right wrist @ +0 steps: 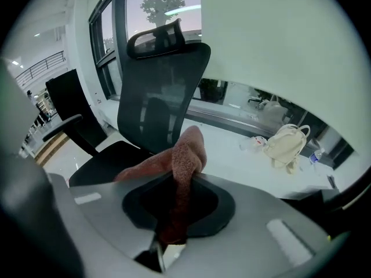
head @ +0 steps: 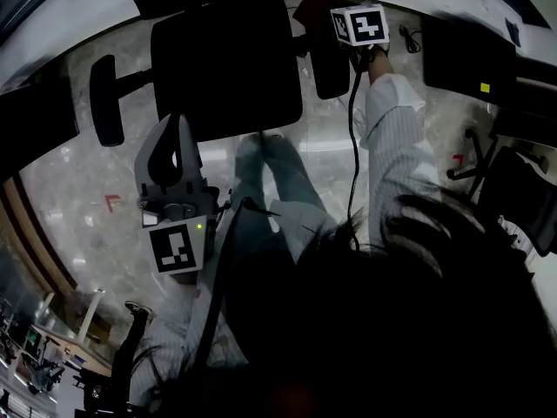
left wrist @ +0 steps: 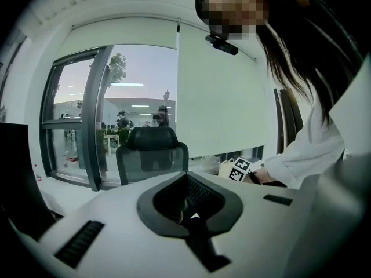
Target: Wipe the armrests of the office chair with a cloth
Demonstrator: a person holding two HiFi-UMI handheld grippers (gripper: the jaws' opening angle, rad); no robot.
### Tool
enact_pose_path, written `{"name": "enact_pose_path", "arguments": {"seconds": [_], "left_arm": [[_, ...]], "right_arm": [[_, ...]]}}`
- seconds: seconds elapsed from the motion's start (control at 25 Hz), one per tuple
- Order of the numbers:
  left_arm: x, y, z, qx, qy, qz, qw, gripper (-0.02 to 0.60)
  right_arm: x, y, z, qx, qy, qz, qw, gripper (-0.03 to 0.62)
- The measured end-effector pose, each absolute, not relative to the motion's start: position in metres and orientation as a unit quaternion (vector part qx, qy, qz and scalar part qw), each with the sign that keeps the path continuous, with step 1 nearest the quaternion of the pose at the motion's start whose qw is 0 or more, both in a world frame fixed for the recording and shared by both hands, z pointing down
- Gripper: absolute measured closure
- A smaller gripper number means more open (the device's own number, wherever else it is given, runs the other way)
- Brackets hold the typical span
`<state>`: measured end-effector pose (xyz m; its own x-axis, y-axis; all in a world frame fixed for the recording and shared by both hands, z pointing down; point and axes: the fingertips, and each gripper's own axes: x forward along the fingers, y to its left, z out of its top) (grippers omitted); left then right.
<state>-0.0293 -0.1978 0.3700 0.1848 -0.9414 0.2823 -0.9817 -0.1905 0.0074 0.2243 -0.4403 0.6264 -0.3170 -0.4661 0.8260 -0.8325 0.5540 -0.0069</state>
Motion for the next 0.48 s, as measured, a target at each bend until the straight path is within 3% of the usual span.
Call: {"name": "enact_pose_path", "arguments": {"seconds": [0.48], "left_arm": [[-0.011, -0.214, 0.351, 0.770, -0.629, 0.073, 0.078, 0.578]], "right_arm": [[0.247, -0.241, 0.591, 0.347, -0.817, 0.221, 0.404, 0.554]]}}
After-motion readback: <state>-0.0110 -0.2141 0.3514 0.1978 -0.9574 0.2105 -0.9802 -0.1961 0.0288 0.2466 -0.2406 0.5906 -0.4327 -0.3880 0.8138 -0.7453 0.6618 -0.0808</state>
